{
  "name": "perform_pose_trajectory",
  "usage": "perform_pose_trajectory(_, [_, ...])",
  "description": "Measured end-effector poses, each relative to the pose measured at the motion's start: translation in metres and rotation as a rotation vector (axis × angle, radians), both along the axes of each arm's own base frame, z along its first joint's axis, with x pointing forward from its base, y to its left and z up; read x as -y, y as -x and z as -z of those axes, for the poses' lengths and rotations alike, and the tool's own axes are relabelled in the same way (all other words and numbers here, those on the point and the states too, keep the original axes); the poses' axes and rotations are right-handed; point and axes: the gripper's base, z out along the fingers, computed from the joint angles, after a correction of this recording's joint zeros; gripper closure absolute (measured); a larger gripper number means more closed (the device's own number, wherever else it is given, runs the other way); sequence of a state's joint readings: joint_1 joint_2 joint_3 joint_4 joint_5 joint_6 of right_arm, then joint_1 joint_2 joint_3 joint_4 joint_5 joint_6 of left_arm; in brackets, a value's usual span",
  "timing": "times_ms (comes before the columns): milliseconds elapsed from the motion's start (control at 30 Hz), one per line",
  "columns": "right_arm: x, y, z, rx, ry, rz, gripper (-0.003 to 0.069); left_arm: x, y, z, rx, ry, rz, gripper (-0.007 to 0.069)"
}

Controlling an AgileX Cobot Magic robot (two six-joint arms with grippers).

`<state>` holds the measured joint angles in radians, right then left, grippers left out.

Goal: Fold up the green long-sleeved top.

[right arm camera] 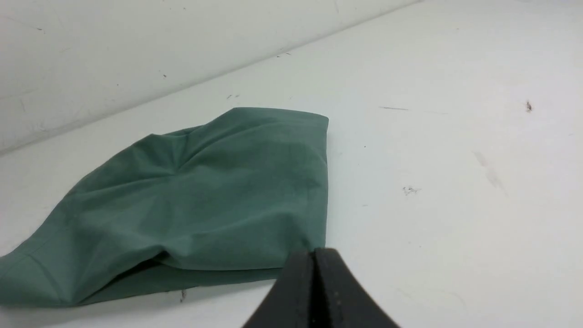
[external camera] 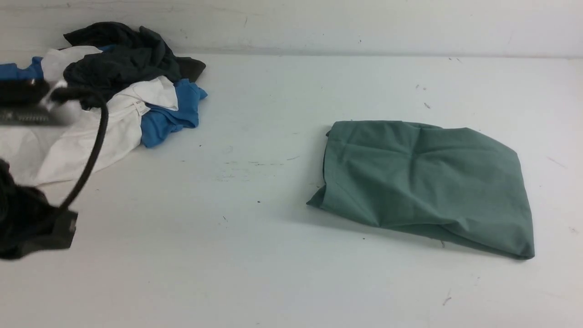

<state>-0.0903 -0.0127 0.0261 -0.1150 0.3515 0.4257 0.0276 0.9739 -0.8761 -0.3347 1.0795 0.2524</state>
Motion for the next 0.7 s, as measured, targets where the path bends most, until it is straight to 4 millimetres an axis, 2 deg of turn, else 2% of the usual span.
perform_pose_trajectory(67, [0.000,0.000,0.000,-0.003,0.025,-0.005,0.0673,0.000,0.012,0.013,0.021,0.009,-0.017,0.0628])
perform_pose_trajectory(100, [0.000,0.000,0.000,-0.013,0.093,-0.017,0.0673,0.001,0.024,0.027,0.056,0.027,-0.042,0.0628])
perform_pose_trajectory(200, [0.000,0.000,0.000,-0.038,0.294,-0.054,0.0673,0.000,0.042,0.053,0.142,0.048,-0.095,0.0628])
perform_pose_trajectory(267, [0.000,0.000,0.000,-0.052,0.401,-0.074,0.0673,-0.001,0.050,0.063,0.196,0.055,-0.122,0.0628])
perform_pose_trajectory(333, [0.000,0.000,0.000,-0.065,0.504,-0.093,0.0673,-0.001,0.056,0.067,0.251,0.062,-0.142,0.0628])
perform_pose_trajectory(433, [0.000,0.000,0.000,-0.078,0.614,-0.113,0.0673,-0.002,0.061,0.062,0.352,0.077,-0.168,0.0628])
perform_pose_trajectory(700, [0.000,0.000,0.000,-0.082,0.643,-0.119,0.0673,0.000,0.065,0.053,0.410,0.130,-0.185,0.0628])
